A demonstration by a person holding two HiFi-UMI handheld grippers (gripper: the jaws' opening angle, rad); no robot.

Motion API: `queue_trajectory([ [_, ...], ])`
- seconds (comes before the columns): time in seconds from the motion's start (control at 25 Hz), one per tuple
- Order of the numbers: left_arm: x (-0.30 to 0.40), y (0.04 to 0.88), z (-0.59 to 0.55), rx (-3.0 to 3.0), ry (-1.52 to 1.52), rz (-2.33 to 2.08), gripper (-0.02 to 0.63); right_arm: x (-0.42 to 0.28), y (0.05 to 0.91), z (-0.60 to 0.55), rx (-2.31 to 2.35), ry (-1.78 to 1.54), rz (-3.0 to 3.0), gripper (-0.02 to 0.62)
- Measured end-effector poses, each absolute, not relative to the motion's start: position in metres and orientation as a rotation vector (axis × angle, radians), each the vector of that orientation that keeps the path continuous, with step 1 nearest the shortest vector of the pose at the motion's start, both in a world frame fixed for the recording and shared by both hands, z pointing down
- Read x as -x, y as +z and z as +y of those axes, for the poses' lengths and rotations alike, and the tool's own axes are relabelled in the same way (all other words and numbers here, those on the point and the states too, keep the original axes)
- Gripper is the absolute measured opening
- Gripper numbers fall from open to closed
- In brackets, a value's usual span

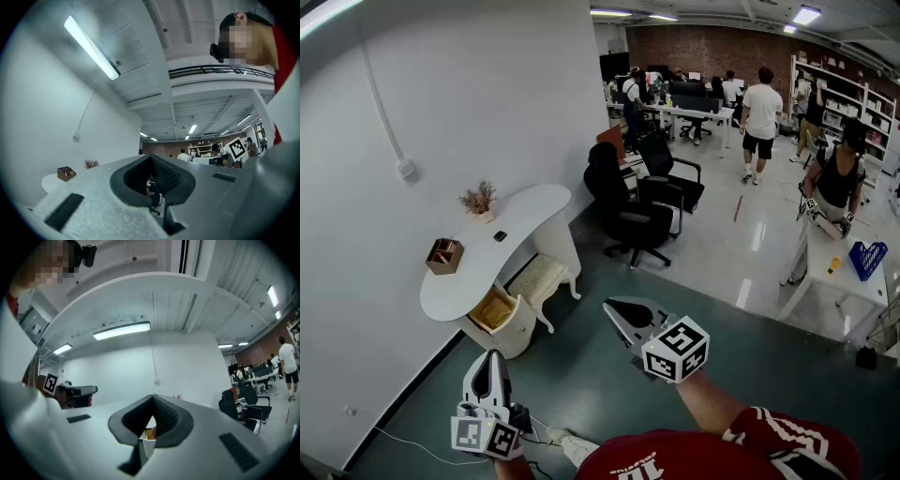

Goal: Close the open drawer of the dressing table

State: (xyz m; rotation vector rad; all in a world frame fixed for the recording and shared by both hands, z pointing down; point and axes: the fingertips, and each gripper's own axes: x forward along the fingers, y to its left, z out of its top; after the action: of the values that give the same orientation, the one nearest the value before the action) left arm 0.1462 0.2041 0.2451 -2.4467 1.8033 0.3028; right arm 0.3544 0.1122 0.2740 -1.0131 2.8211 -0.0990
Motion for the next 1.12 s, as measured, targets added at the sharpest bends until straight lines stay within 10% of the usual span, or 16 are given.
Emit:
queue_trajectory([
  [1.12, -0.133, 0.292, 0.19, 2.493, 0.256, 1.878, -0.002, -0.325, 0.322, 0.099, 0.991, -0.18, 2.899, 0.005],
])
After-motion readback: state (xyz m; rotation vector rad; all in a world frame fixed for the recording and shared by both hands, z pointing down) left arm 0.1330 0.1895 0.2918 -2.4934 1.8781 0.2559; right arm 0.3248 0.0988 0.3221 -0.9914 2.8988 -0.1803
